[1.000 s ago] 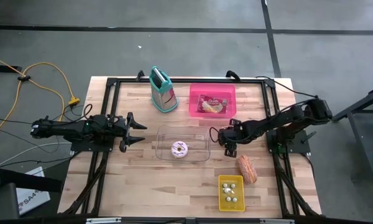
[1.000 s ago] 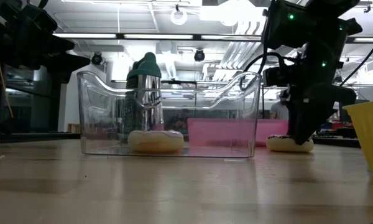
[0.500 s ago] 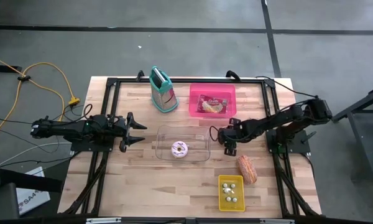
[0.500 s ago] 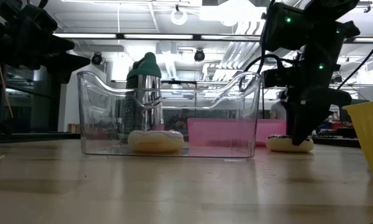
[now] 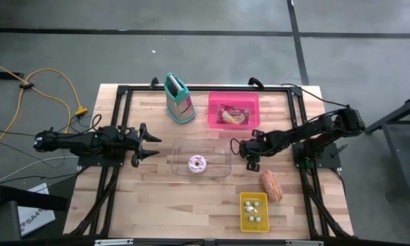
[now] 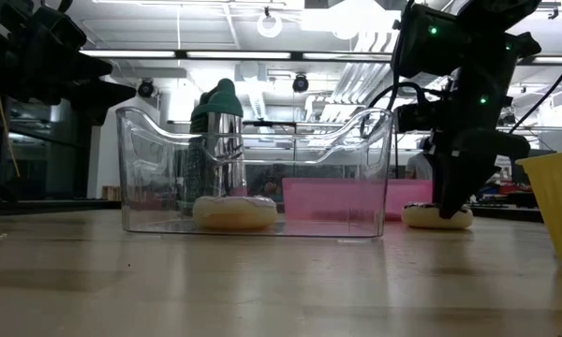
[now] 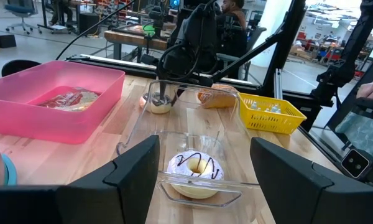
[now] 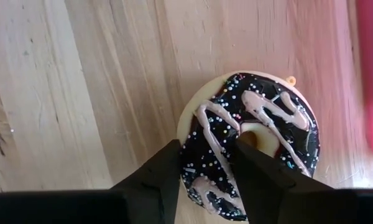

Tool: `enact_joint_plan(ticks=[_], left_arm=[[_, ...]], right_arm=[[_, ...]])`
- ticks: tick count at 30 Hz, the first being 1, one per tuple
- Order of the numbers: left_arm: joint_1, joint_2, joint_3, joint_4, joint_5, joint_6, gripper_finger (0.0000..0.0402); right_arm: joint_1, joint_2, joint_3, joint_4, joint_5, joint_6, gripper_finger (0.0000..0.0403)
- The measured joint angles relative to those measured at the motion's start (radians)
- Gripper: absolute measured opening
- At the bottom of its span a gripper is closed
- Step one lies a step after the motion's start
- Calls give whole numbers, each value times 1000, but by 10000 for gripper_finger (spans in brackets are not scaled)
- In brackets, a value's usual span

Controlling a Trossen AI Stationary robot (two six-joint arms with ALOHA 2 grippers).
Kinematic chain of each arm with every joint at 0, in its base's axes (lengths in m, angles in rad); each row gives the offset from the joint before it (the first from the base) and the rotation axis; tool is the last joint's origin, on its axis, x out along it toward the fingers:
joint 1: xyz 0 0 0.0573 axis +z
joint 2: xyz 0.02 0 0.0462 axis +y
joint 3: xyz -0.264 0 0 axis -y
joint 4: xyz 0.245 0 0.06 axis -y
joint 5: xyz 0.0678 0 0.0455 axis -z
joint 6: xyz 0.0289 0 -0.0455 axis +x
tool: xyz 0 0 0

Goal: Pick & Place Food Item
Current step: Put the black donut into the transparent bin

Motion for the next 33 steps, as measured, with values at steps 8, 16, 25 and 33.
enact_joint_plan(ticks=[8,16,25,33], left_arm=[[0,0,0,0,0,0,246],[0,0,0,0,0,0,246],[0,0,0,0,0,0,246],[0,0,0,0,0,0,246]], right_arm=[[0,0,0,2,0,5,121],[0,0,0,5,2,6,121],[0,0,0,5,2,20,121],[0,0,0,5,2,20,121]])
